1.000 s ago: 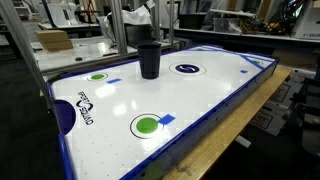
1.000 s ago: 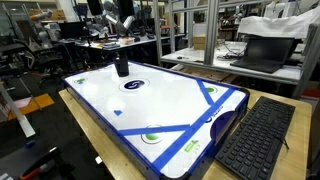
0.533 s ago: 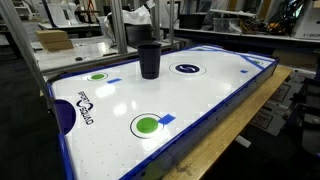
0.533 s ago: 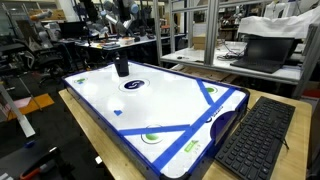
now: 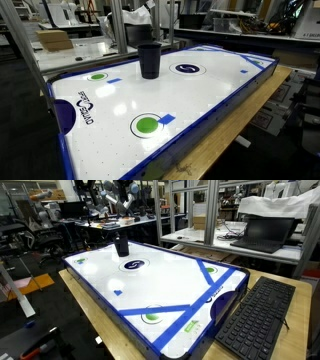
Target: Take the marker out of the cup and put it on the table
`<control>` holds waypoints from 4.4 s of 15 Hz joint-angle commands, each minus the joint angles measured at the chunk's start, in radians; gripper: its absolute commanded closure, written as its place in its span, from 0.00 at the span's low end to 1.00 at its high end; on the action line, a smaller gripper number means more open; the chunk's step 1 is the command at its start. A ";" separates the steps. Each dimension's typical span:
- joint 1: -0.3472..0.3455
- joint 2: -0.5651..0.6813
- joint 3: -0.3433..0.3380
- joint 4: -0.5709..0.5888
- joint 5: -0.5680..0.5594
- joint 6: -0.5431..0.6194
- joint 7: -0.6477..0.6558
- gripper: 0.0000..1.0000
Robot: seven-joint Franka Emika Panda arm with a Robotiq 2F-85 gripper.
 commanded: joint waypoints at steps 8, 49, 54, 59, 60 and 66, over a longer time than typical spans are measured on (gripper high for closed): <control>0.027 0.325 0.136 0.305 0.227 0.002 -0.577 0.00; -0.106 0.933 0.518 0.742 0.343 0.349 -0.639 0.00; -0.117 0.985 0.535 0.794 0.310 0.317 -0.648 0.26; -0.129 1.040 0.539 0.836 0.281 0.297 -0.648 0.62; -0.129 1.049 0.539 0.846 0.275 0.291 -0.647 0.68; -0.125 1.098 0.546 0.889 0.256 0.250 -0.645 0.76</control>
